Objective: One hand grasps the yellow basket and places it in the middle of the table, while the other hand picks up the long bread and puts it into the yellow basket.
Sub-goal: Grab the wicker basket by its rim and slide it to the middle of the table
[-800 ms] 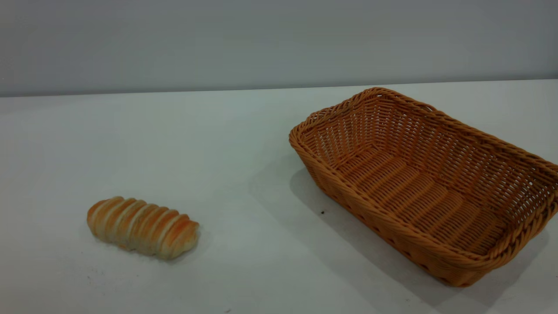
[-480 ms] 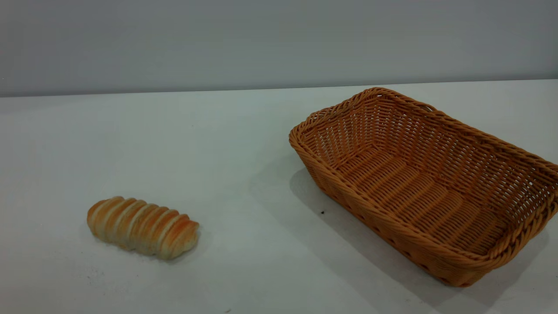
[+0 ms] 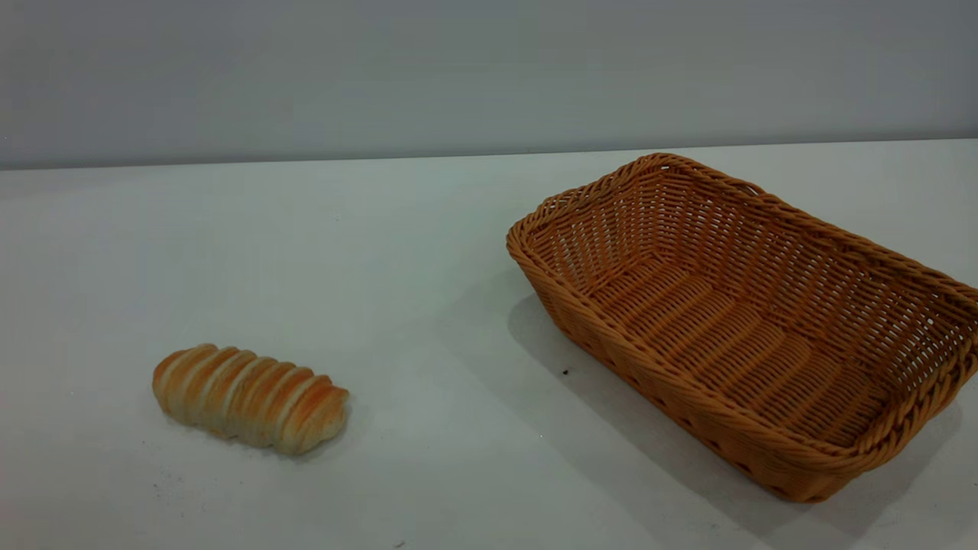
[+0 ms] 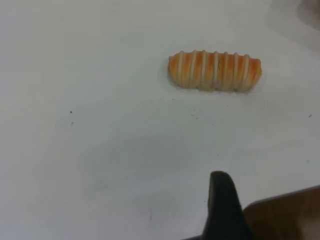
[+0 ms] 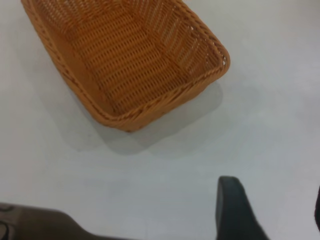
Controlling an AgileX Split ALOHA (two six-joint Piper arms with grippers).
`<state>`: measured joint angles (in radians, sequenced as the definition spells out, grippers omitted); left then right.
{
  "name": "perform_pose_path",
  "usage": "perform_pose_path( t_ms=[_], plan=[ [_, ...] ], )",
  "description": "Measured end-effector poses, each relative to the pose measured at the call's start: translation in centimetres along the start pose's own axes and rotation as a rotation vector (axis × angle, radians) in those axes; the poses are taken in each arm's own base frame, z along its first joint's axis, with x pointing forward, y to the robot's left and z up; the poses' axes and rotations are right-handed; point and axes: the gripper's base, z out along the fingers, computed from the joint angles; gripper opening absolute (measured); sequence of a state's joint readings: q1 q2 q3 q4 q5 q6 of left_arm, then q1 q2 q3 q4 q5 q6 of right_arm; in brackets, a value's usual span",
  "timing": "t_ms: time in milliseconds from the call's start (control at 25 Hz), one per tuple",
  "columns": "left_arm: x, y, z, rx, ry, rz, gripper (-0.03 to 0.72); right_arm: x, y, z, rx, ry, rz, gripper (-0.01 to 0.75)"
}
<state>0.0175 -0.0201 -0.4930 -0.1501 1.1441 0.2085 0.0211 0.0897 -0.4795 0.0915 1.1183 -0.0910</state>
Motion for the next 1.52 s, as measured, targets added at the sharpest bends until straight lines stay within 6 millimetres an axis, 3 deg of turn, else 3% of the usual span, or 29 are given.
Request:
perform_pose_path(
  t_ms=[640,920,1120,1320,1520],
  plan=[
    [0.0,0.0,0.0,0.034,-0.002,0.020,0.538,0.0,0.0,0.0,-0.005,0.000,-0.004,0.365],
    [0.0,0.0,-0.1,0.038,-0.004,0.010,0.538,0.1,0.1,-0.1,-0.110,0.001,-0.078,0.365],
    [-2.0,0.2,0.1,0.037,-0.121,-0.097,0.510,0.0,0.0,0.0,-0.151,0.018,-0.051,0.365],
    [-5.1,0.9,3.1,0.049,-0.096,-0.234,0.491,-1.5,-0.2,1.8,-0.103,0.116,-0.020,0.365],
    [-7.1,1.9,9.0,0.028,0.092,-0.281,0.490,-4.4,0.5,5.1,-0.100,0.154,0.056,0.365]
  ],
)
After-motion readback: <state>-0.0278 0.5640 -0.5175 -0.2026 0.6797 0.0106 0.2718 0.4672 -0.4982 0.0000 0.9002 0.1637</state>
